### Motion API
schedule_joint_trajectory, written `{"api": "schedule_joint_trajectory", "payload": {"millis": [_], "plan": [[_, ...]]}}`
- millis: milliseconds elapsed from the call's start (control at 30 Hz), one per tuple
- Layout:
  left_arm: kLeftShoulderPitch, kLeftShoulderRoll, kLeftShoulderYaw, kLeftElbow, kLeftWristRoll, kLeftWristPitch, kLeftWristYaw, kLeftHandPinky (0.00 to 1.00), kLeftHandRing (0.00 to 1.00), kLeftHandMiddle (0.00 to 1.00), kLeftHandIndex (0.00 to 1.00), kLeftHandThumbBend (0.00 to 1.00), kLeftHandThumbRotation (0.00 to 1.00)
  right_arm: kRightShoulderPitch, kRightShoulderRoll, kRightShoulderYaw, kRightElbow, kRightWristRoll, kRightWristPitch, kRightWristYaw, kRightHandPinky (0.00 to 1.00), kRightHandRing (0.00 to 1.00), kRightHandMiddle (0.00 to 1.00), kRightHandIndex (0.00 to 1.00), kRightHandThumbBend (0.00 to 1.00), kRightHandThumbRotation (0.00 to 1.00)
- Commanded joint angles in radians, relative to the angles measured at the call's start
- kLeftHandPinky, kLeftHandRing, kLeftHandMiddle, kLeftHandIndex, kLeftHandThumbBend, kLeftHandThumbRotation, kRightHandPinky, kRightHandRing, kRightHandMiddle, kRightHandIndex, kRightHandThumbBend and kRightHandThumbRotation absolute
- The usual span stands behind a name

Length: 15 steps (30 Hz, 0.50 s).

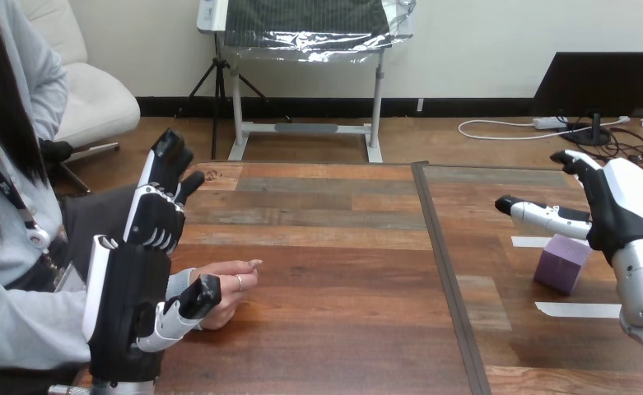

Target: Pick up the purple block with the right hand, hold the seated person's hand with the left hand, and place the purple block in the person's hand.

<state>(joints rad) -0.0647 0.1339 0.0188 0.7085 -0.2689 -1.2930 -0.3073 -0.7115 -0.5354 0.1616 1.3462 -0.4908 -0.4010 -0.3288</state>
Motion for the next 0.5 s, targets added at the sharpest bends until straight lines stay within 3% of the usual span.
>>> {"api": "schedule_joint_trajectory", "payload": {"millis": [0, 467], "plan": [[-0.01, -0.006, 0.007, -0.063, -0.011, 0.011, 0.0, 0.92, 0.97, 0.99, 0.97, 1.0, 0.74, -0.049, -0.022, 0.005, 0.001, -0.001, 0.018, 0.009, 0.78, 0.87, 0.87, 0.88, 1.0, 0.72], [0.014, -0.003, 0.007, -0.104, -0.018, 0.034, -0.005, 0.92, 0.97, 0.99, 0.96, 1.0, 0.74, -0.031, -0.02, 0.006, 0.006, 0.0, 0.053, 0.03, 0.78, 0.87, 0.87, 0.87, 1.0, 0.73]]}}
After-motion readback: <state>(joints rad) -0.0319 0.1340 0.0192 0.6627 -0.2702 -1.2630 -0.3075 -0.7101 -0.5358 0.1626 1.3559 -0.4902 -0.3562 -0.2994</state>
